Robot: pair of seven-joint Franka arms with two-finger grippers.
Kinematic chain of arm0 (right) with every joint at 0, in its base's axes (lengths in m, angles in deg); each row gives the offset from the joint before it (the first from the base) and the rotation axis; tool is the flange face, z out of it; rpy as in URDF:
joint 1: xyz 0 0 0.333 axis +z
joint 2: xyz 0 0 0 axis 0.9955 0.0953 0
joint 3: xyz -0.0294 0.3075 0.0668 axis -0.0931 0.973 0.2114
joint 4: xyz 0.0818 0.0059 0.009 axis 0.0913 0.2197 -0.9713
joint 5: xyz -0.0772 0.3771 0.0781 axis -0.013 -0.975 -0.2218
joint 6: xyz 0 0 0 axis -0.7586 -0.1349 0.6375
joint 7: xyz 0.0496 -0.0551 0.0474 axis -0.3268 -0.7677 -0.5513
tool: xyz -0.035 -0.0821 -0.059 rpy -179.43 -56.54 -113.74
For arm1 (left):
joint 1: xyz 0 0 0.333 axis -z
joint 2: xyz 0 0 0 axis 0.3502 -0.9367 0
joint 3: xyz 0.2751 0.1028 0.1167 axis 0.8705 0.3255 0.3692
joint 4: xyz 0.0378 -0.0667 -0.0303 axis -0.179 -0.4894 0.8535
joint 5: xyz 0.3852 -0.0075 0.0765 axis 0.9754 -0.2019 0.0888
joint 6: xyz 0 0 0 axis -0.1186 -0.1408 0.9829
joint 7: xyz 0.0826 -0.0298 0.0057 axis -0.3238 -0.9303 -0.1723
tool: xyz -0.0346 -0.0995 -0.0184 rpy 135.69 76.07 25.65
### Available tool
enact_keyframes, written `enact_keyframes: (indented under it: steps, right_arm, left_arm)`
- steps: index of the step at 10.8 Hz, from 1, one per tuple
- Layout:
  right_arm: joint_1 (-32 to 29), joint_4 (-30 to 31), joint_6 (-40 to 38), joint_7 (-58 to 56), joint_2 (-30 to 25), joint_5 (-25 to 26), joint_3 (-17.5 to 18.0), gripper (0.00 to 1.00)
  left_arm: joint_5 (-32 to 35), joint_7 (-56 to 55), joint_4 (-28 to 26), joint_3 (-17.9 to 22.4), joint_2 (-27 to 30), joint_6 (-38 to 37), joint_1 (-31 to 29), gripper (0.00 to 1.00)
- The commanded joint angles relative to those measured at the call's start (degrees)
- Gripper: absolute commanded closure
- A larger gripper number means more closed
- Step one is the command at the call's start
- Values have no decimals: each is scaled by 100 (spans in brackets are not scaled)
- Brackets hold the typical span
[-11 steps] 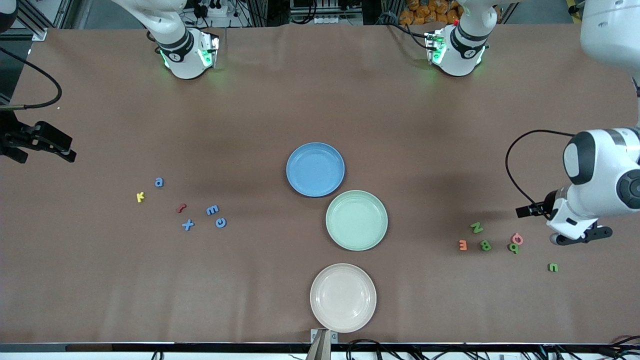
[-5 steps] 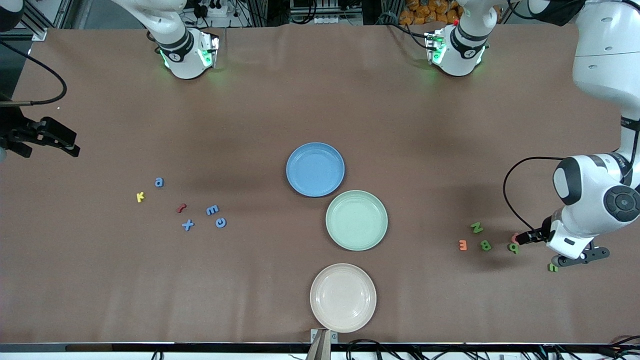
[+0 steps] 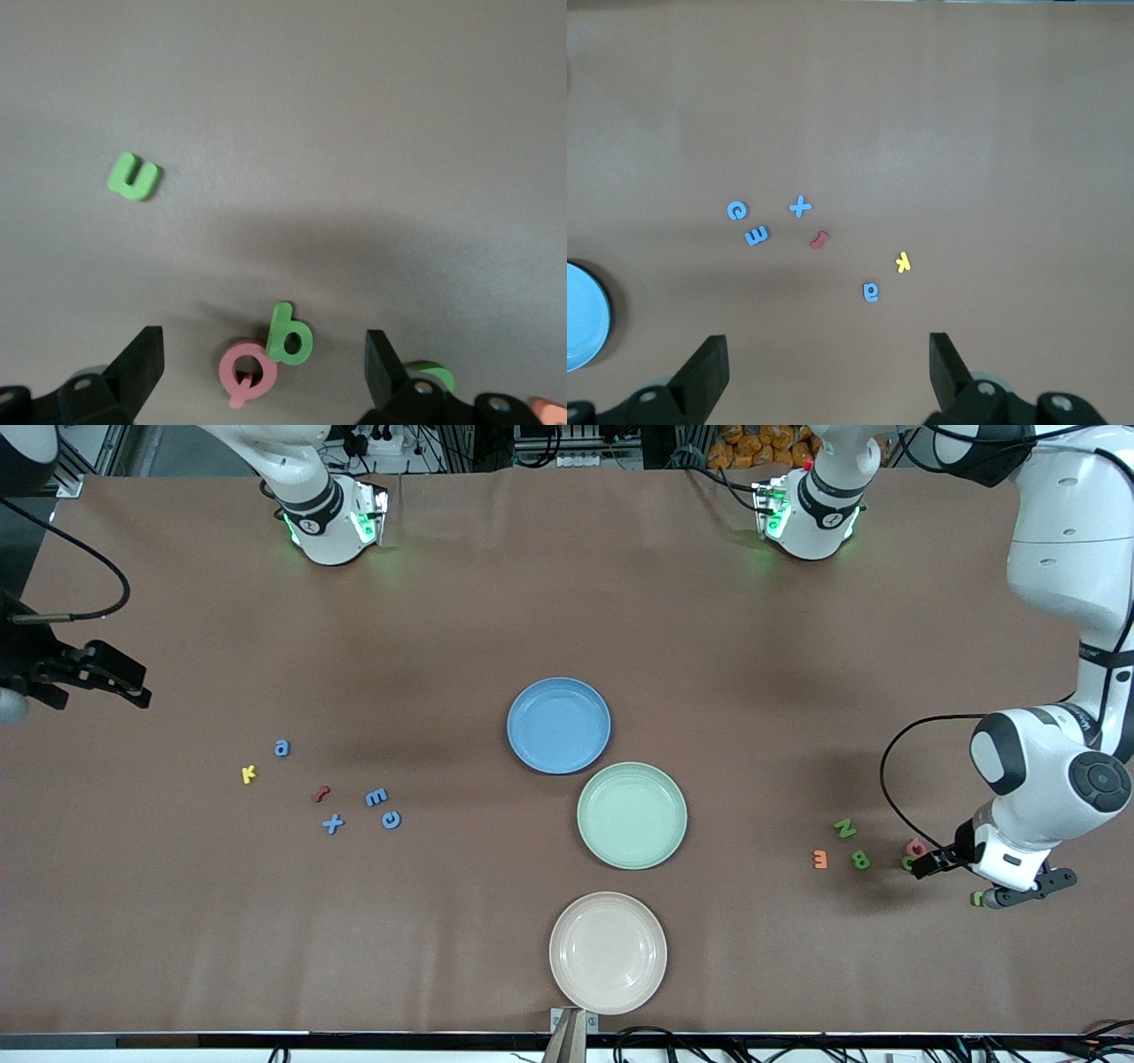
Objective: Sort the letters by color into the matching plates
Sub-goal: 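Reach the left gripper toward the green letters while the right arm starts, then lower the left gripper over green b while the right gripper reaches blue e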
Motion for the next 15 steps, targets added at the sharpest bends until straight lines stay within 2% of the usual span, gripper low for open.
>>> enact_keyframes:
  steps: [1, 3, 5, 8, 11, 13, 15]
  right_arm:
    - [-65, 897, 768, -79, -172, -123, -1, 0]
    - [-65, 1433, 1427, -70, -154, -123, -1, 0]
    - [-65, 1899, 1938, -61, -128, -123, -1, 0]
    - [-117, 2672, 2396, -79, -119, -27, -19, 4]
    - [-284, 3349, 2826, -88, -110, -26, -71, 9]
    - [-311, 4034, 3623, -88, -110, 26, -141, 11]
    - [-398, 4466, 4241, -105, -49, 297, -168, 13]
  left_arm:
    - [-133, 1, 12, -53, -232, 113, -18, 0]
    - [-194, -52, -15, -53, -311, 122, 25, 0]
    - [-448, -69, -23, -53, -399, 454, 104, 0]
    - [-475, -254, -41, -53, -531, 947, 113, 0]
    - [-475, -272, -146, -53, -505, 1027, 113, 0]
    - [-475, -306, -322, -71, -470, 1027, 113, 0]
    - [-475, -464, -532, -150, -338, 1018, 122, 0]
